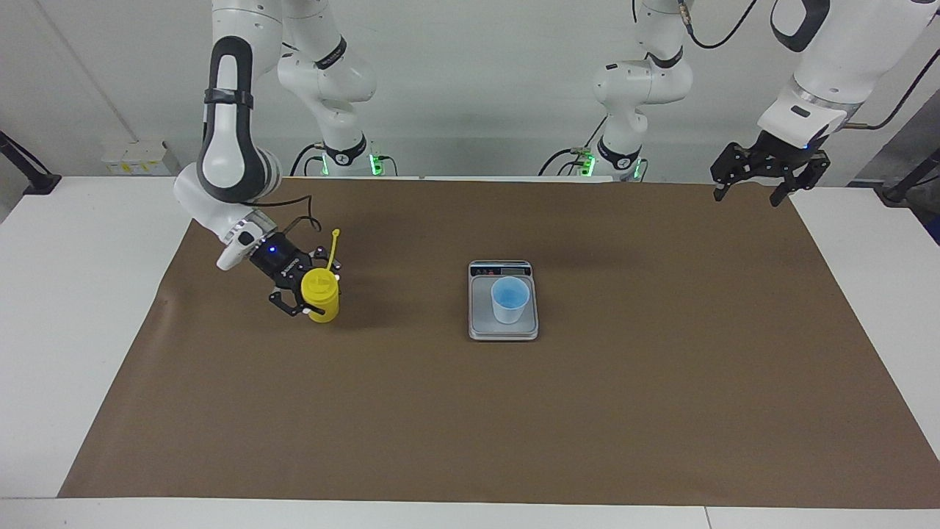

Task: Pour seasoning into cup on scale with both arms
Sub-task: 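Lift the yellow bottle with the right gripper toward the cup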

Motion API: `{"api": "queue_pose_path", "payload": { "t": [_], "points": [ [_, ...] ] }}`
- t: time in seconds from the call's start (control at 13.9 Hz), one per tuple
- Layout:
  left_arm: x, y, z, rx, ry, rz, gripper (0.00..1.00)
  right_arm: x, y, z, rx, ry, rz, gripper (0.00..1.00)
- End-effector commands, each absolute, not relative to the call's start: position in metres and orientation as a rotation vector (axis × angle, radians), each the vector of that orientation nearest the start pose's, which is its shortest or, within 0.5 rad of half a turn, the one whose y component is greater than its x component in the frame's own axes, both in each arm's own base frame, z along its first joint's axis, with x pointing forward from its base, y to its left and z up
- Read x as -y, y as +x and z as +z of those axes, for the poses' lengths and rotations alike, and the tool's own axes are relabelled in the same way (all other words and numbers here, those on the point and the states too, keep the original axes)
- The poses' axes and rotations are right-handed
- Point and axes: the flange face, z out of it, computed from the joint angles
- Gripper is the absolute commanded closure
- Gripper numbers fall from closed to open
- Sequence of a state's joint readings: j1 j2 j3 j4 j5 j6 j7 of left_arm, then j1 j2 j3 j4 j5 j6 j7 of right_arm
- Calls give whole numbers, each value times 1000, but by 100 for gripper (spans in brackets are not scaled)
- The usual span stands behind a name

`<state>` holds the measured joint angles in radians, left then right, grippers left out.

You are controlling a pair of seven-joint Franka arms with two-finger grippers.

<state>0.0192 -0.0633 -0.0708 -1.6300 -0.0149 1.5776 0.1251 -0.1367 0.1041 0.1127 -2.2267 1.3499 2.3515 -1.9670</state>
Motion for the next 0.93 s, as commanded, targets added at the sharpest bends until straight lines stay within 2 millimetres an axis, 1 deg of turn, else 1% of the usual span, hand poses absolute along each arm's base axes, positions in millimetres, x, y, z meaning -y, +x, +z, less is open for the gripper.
{"api": "queue_pose_path", "payload": {
  "t": [0.0,0.07,0.36,0.5,0.72,0.86],
  "points": [
    [28,531,633,-262,-3151,-6,0,-40,565,364,1259,-2192,-1026,100],
    [28,531,633,-262,-3151,-6,0,-54,567,367,1324,-2201,-1010,100],
    [28,531,633,-262,-3151,-8,0,-121,570,373,1522,-2221,-1007,100],
    [28,531,633,-262,-3151,-6,0,-152,568,373,1528,-2262,-988,100],
    [28,531,633,-262,-3151,-6,0,-188,579,391,1565,-2301,-937,100],
    [28,530,633,-262,-3151,-3,0,-210,586,405,1640,-2352,-873,100]
  ]
}}
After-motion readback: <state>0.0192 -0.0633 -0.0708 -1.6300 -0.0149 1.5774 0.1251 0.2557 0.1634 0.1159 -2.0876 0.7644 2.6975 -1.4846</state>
